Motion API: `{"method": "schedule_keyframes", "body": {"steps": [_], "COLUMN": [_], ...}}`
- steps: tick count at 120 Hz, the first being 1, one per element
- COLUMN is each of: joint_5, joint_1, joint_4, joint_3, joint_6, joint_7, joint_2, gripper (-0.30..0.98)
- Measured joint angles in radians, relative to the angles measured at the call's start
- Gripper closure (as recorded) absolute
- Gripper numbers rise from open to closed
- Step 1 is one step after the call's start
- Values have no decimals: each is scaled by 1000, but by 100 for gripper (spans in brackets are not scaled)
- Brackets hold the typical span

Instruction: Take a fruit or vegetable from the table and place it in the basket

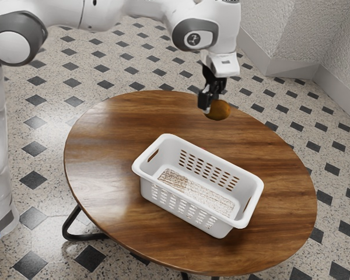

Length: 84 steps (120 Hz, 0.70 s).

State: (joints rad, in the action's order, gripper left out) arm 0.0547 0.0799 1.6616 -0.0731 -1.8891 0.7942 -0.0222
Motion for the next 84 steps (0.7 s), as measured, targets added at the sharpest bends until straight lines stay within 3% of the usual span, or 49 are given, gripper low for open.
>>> {"method": "schedule_keyframes", "body": {"steps": [35, 84], "joint_5": [-1, -12], "joint_1": [7, -33], "joint_4": [5, 11], "joint_3": [-110, -192], "joint_6": [22, 63], "joint_7": [-66, -159], "joint_2": [24, 57], "gripper": [49, 48]}}
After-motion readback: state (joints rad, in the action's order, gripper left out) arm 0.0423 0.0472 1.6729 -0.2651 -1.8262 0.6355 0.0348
